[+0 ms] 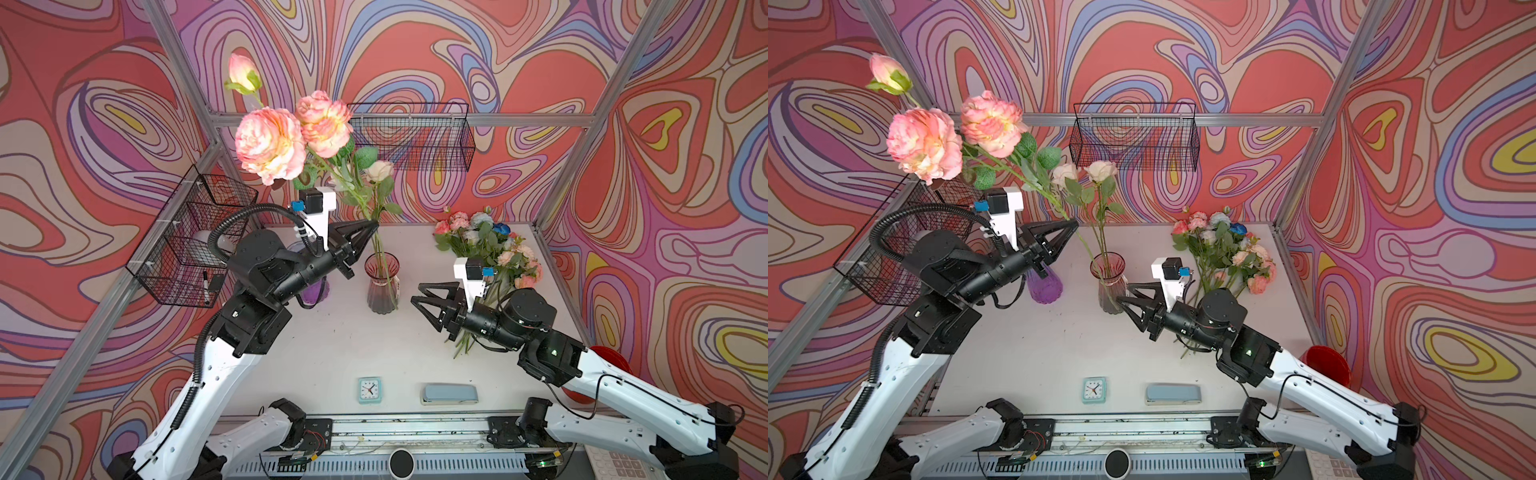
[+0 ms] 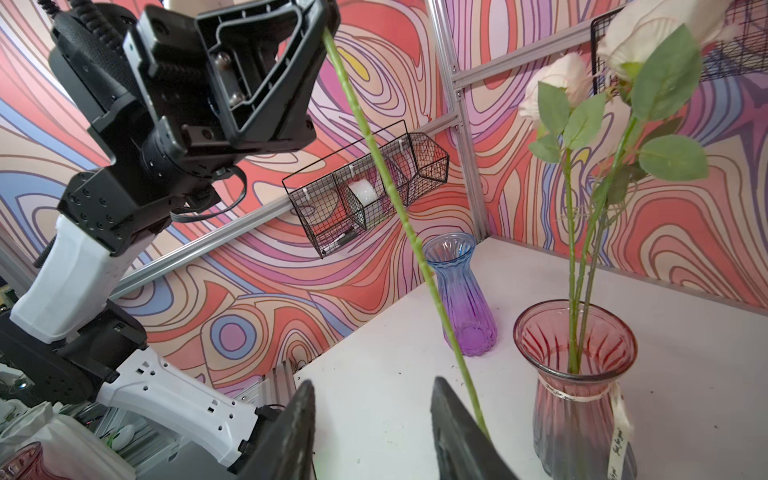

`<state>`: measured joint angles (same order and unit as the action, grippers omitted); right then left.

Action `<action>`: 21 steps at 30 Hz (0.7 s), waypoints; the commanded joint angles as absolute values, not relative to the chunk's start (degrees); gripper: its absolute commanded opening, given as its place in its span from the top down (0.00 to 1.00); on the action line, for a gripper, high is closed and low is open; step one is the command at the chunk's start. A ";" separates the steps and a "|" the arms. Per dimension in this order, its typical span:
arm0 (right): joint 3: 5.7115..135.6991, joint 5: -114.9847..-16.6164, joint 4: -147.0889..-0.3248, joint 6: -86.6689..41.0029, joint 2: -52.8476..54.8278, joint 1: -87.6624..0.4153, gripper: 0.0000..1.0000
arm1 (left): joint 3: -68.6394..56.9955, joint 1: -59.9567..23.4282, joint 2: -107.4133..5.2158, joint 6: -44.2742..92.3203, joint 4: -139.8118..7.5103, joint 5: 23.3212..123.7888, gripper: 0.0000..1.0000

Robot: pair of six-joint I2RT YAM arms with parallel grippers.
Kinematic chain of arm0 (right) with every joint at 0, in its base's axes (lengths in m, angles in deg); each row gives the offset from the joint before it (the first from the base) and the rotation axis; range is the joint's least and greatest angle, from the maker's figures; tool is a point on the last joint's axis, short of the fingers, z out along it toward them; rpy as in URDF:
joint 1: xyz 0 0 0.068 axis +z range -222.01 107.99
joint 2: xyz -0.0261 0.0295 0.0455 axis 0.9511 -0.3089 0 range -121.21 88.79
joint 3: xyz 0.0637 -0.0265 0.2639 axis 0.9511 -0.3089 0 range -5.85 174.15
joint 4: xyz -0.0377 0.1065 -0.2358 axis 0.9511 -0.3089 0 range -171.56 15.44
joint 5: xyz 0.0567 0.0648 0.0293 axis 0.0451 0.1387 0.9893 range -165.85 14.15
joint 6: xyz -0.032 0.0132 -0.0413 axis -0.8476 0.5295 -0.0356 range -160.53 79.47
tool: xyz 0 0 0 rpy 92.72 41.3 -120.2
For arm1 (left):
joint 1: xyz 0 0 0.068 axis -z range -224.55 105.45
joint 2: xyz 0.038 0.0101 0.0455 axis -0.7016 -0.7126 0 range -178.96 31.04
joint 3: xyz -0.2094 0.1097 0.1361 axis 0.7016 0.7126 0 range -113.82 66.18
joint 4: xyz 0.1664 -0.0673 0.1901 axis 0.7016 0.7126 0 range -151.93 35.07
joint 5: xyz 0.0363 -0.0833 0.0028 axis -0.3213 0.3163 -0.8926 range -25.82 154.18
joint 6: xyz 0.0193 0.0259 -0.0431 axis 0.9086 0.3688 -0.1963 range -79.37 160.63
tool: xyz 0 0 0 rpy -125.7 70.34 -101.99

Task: Arrange the flowers into the vase
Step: 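Lower the pink rose stem into the pink vase and open the left gripper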

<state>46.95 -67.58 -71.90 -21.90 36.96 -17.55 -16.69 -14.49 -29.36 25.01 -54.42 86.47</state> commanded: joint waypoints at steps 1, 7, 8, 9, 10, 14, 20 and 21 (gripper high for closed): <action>46.67 -69.86 -75.12 -23.38 38.03 -17.43 0.54 | -21.65 -14.29 -33.26 33.18 -54.46 80.52 1.00; 46.99 -70.41 -76.44 -23.92 38.85 -17.47 0.54 | -32.06 -14.57 -42.86 38.03 -52.63 77.01 1.00; 46.95 -70.51 -76.57 -24.01 39.02 -17.45 0.54 | -32.93 -14.90 -44.23 38.31 -52.69 76.85 1.00; 46.91 -70.79 -76.66 -24.08 39.25 -17.46 0.54 | -33.67 -15.37 -45.55 38.17 -52.75 76.95 1.00; 46.82 -70.97 -76.93 -24.16 39.52 -17.51 0.54 | -34.24 -15.81 -46.58 37.88 -52.83 77.15 1.00; 46.46 -72.13 -77.76 -24.53 40.44 -17.48 0.54 | -31.85 -17.63 -49.35 34.94 -54.43 78.46 1.00; 46.00 -73.82 -78.15 -24.82 40.91 -17.49 0.54 | -23.45 -17.77 -50.51 31.94 -56.80 77.64 1.00; 45.94 -73.81 -78.16 -24.72 40.74 -17.48 0.54 | -22.57 -17.70 -50.69 31.53 -56.44 76.54 1.00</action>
